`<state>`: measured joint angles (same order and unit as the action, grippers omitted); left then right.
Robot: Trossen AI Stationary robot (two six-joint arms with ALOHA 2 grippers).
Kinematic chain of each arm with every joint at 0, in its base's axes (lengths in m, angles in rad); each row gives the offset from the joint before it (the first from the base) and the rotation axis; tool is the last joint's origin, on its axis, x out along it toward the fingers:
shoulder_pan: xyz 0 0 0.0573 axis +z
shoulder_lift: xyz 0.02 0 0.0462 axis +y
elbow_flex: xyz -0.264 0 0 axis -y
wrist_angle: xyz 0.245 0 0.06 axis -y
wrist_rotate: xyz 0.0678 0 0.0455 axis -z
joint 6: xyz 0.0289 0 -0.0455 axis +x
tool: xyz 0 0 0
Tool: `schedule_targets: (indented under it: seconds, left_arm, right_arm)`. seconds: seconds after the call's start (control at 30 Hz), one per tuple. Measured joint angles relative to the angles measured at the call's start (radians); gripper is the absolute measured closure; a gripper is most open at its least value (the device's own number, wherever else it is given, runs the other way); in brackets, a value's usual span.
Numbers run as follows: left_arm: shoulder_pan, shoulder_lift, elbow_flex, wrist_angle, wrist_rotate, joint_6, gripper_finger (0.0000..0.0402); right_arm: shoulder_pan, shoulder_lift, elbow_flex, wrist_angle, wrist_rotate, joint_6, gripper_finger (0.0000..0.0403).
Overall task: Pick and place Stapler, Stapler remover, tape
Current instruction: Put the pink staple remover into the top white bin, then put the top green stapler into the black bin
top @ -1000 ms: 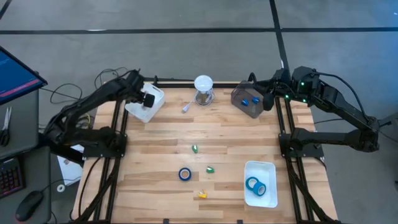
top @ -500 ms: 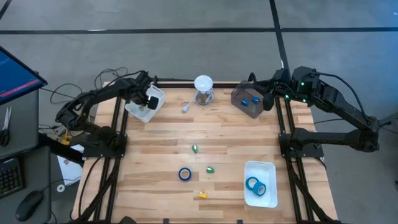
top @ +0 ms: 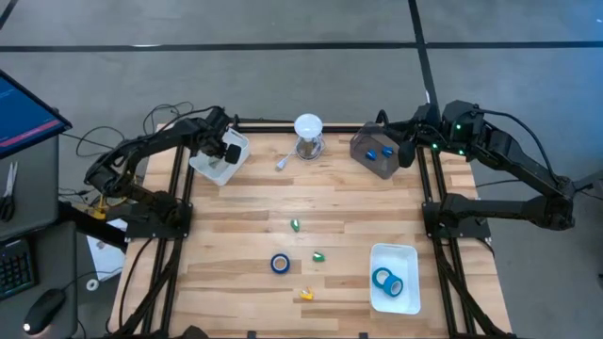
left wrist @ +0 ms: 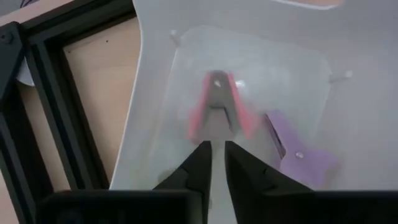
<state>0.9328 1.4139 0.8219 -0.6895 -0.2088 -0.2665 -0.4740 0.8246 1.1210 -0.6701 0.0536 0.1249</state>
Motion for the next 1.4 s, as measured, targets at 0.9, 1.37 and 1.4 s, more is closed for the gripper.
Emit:
schedule_targets:
  seconds: [0.9, 1.37, 1.4]
  left_arm:
    - [-0.381, -0.388, 0.006, 0.046, 0.109, 0.078, 0.04]
    - [-0.742, -0.292, 0.243, 0.068, 0.052, 0.11, 0.04]
    - [-0.764, -0.276, 0.257, 0.065, 0.052, 0.142, 0.0401]
  right_arm:
    - [0.0, -0.01, 0.0, 0.084, -0.003, -0.03, 0.0284]
    - [0.024, -0.01, 0.0, 0.08, -0.004, -0.011, 0.0284]
    - [0.028, -0.01, 0.0, 0.08, -0.004, -0.011, 0.0284]
